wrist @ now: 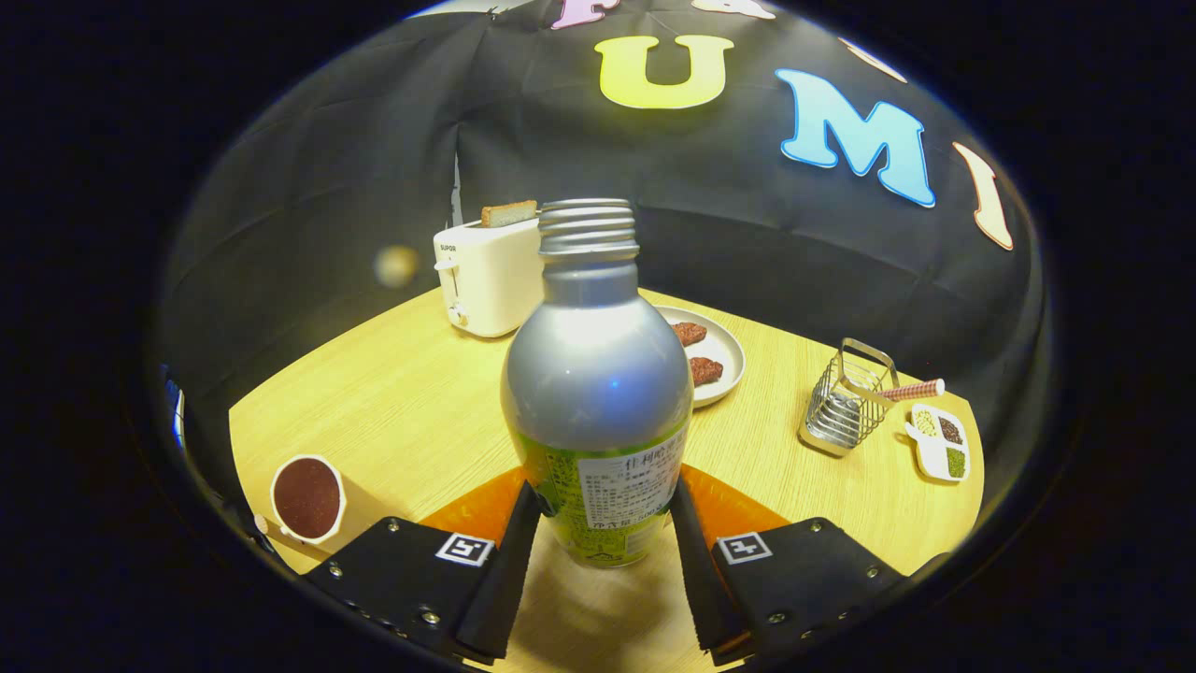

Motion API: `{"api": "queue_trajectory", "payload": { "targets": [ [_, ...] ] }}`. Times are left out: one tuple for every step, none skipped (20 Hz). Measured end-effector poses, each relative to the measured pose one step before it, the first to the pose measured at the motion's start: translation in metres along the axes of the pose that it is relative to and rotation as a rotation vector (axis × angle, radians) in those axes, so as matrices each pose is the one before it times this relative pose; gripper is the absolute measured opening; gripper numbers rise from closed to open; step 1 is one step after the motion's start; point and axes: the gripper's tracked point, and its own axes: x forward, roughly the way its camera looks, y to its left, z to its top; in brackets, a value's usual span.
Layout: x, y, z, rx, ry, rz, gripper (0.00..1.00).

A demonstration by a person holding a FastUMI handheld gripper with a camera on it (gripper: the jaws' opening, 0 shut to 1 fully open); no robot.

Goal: Take the bottle from table, then pour the juice into the cup, finally place the bottle on the coaster

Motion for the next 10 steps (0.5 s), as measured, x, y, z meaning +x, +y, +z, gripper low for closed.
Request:
{"api": "queue_trajectory", "payload": {
  "targets": [
    [0.00432,-0.00138,0.00136,0.00154,-0.01041,0.00001,0.72],
    [0.00358,-0.00262,-0.00114,0.00297,-0.00446,-0.00376,0.72],
    [0.00361,-0.00197,-0.00010,0.00679,-0.00099,-0.00036,0.72],
    [0.00292,-0.00066,-0.00053,0.00875,-0.00115,-0.00110,0.73],
    [0.00250,-0.00247,0.00093,0.00484,-0.00550,-0.00489,0.73],
    [0.00281,-0.00248,0.00030,0.00200,-0.00671,-0.00461,0.73],
    [0.00278,-0.00313,0.00104,0.00106,-0.00732,-0.00615,0.72],
    [0.00329,-0.00234,0.00065,0.00187,-0.00799,-0.00444,0.73],
    [0.00266,-0.00216,0.00071,0.00353,-0.00639,-0.00358,0.73],
    [0.00377,-0.00070,-0.00004,0.00512,-0.00521,0.00040,0.73]
  ]
}}
